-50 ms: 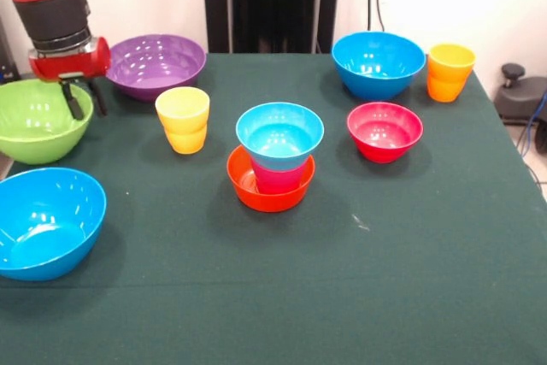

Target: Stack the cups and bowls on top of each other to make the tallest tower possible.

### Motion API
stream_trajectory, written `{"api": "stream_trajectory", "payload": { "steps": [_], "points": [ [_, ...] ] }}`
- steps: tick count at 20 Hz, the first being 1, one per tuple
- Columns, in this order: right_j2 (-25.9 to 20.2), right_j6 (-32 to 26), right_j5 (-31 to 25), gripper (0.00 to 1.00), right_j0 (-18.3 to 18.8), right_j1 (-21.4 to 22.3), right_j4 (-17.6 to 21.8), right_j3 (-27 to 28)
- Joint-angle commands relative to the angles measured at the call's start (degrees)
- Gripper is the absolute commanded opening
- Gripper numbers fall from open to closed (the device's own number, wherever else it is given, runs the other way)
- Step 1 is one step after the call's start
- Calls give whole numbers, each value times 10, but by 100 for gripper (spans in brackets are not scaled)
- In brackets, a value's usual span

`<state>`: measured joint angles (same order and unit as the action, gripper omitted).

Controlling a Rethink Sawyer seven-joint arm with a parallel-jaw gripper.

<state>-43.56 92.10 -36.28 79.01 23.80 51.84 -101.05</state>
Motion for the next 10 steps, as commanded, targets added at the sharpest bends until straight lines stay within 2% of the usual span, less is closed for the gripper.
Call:
{"api": "stream_trajectory", "payload": {
  "steps": [1, 5, 10],
  "points": [
    [-12, -211, 17, 0, -13, -9, 77, 13],
    [5, -176, 11, 0, -26, 8, 80, 12],
    [16, -119, 26, 0, -36, 55, 81, -35]
  ]
}}
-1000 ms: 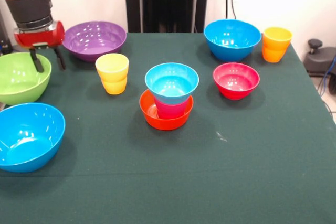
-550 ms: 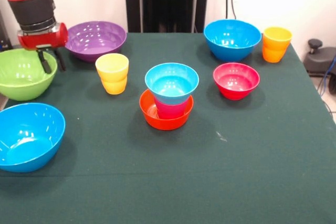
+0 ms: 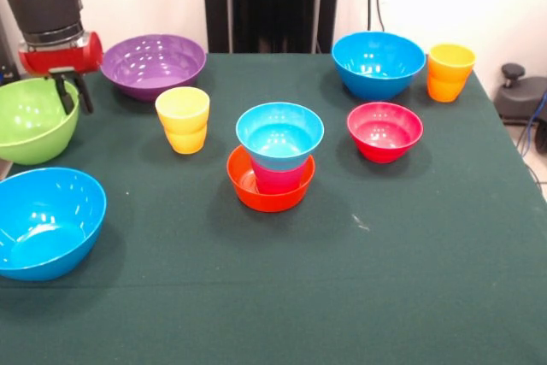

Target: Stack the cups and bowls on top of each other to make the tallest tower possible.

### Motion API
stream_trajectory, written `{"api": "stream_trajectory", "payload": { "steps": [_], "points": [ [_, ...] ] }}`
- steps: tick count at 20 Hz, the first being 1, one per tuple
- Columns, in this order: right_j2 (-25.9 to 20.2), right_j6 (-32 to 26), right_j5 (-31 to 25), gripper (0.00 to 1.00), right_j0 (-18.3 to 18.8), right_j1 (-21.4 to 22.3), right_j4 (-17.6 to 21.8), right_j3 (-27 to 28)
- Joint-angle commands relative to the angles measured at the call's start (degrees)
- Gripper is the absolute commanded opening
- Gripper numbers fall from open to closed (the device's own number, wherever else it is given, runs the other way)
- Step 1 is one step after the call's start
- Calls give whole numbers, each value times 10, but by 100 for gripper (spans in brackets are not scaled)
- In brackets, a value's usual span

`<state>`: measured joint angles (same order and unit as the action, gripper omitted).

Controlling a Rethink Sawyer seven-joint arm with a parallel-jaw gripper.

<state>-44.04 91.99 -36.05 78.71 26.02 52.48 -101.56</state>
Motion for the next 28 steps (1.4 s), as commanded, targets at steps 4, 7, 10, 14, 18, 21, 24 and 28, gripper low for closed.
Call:
{"api": "stream_trajectory", "payload": {
  "steps": [4, 7, 10, 14, 18, 21, 24, 28],
  "points": [
    [14, -116, 12, 0, -34, 40, 64, -37],
    [1, -105, -3, 0, -33, 81, 39, -62],
    [-1, -85, -12, 0, -39, 110, 20, -80],
    [-12, -68, -21, 0, -41, 142, -9, -99],
    [-34, -47, -49, 0, -46, 219, -76, -133],
    [-35, -34, -56, 0, -57, 267, -113, -149],
    [-36, -35, -70, 0, -69, 291, -145, -149],
    [-27, -31, -96, 0, -94, 311, -178, -133]
  ]
}}
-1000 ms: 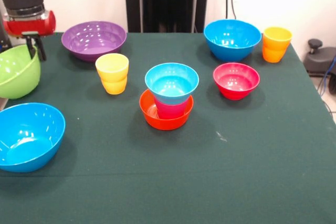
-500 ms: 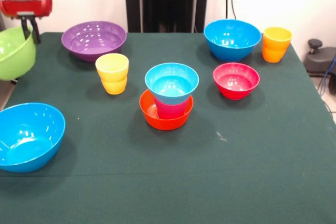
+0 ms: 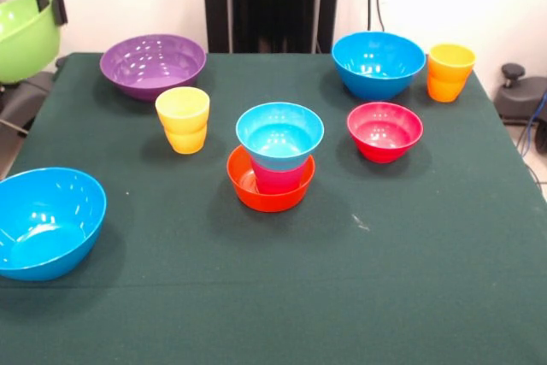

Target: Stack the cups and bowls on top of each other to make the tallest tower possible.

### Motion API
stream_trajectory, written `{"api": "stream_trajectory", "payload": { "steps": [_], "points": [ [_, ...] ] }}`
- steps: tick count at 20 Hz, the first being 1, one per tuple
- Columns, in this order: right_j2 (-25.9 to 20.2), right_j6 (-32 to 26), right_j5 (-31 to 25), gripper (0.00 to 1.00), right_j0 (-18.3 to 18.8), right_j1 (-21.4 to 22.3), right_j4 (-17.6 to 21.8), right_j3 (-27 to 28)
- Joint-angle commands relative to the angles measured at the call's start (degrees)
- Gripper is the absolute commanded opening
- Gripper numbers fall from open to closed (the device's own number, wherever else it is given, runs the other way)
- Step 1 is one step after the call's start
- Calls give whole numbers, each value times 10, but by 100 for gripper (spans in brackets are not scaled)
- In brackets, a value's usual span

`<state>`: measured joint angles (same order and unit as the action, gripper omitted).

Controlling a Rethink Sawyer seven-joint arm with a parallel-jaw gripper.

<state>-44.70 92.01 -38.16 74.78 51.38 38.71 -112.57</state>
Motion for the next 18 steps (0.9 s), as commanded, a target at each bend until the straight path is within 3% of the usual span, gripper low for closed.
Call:
{"api": "stream_trajectory", "payload": {
  "steps": [1, 6, 18],
  "points": [
    [-21, -30, -81, 0, -60, 61, -48, -21],
    [-10, 8, -96, 0, -104, 81, -98, -12],
    [71, 146, -86, 0, -260, 95, -153, 14]
  ]
}}
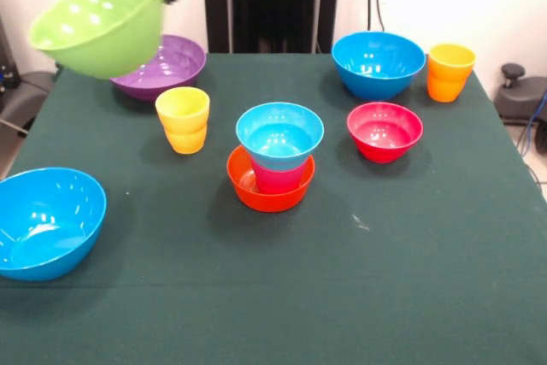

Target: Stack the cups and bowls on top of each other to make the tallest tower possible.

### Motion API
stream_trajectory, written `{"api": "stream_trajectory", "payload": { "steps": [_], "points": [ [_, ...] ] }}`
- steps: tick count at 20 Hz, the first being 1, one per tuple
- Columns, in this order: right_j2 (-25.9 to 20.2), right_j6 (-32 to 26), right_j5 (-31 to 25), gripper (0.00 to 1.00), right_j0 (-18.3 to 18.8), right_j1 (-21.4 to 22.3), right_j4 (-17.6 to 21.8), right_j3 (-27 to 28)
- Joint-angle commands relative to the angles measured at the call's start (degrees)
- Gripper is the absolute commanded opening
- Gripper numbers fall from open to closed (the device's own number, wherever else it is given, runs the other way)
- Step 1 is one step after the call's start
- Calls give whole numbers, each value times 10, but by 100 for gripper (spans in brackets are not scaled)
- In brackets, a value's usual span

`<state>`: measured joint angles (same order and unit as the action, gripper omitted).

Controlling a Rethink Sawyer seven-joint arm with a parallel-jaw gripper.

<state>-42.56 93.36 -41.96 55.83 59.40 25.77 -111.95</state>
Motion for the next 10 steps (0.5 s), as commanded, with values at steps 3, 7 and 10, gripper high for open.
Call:
{"api": "stream_trajectory", "payload": {
  "steps": [3, 7, 10],
  "points": [
    [74, 161, -57, 0, -109, 26, -34, 17],
    [110, 199, -48, 0, -156, 8, -18, 35],
    [133, 229, -34, 0, -187, -6, -8, 42]
  ]
}}
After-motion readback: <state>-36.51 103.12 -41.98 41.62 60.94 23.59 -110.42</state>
